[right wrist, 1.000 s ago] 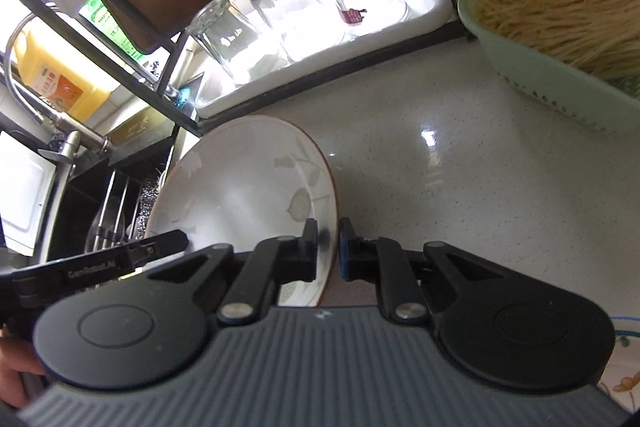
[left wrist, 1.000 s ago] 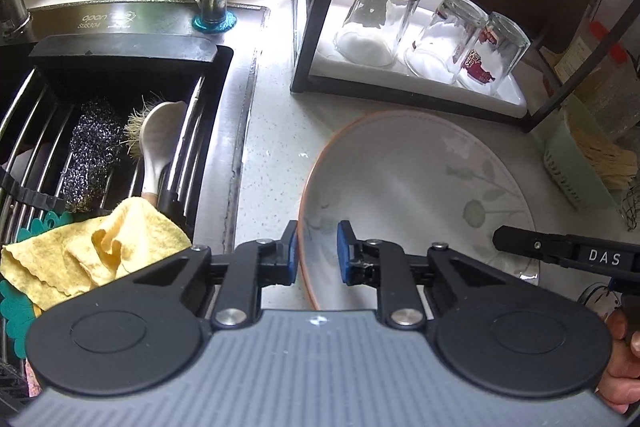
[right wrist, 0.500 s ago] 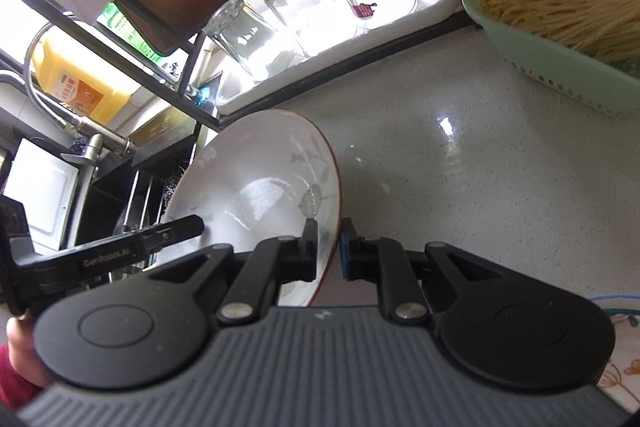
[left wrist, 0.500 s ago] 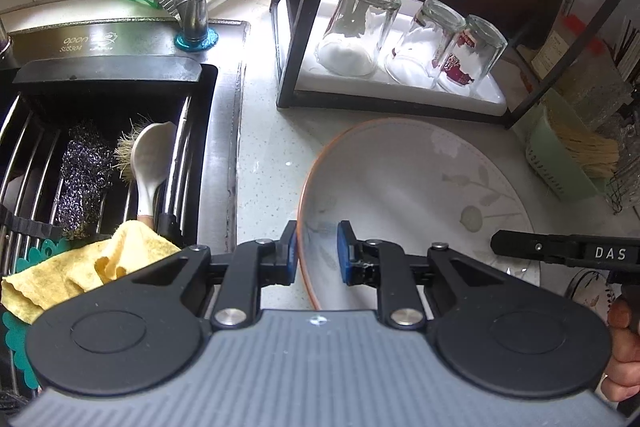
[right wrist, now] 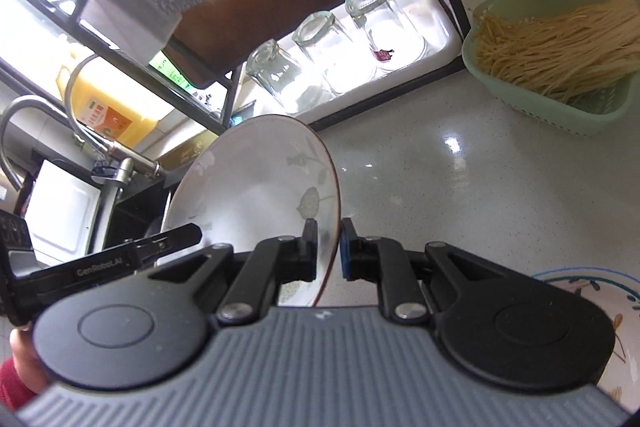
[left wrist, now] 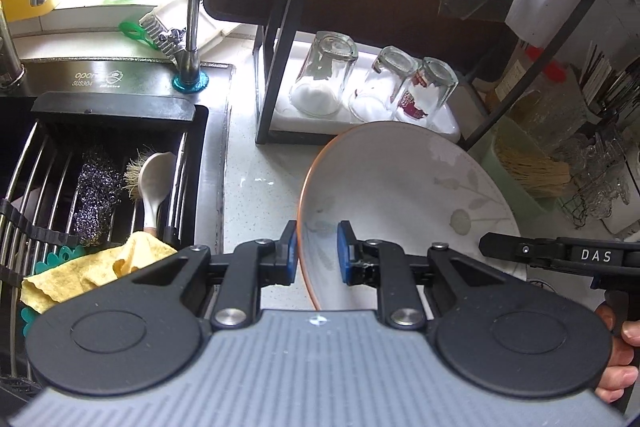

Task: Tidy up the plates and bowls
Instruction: 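Lift and carry the leaf-pattern bowl over the plate stack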

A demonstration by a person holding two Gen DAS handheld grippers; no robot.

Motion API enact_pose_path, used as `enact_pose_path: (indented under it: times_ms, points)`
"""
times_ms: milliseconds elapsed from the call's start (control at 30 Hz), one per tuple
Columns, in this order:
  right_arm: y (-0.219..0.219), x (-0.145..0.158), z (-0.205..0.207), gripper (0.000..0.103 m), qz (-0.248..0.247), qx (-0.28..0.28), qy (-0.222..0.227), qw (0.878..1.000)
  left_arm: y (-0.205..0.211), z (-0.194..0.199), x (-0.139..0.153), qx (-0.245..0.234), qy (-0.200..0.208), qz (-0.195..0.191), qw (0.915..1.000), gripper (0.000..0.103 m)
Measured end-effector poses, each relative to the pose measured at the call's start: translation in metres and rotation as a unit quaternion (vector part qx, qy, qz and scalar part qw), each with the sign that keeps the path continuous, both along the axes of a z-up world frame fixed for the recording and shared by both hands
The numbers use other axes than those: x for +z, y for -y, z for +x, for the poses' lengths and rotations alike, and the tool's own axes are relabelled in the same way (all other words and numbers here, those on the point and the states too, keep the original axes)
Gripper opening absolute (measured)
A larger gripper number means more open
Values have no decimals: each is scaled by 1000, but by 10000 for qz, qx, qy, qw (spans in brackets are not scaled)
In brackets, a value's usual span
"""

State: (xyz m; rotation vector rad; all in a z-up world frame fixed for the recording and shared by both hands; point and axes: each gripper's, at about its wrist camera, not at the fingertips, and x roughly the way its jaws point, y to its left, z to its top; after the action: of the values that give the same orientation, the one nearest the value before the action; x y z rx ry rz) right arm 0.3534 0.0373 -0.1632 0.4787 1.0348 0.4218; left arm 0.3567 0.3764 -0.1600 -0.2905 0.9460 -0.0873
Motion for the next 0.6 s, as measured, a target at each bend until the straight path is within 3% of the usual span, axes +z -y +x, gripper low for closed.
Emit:
enact_pose_path:
  times_ms: [167,600]
  points:
    - [14,11,-12,14,188,-196,-40,9996,8,-5,21,-60,-29,-194,9998,23]
    - [39,54,-54,14,276,-495,378,9977,33,-16,76,-280,42,-433,9987,23]
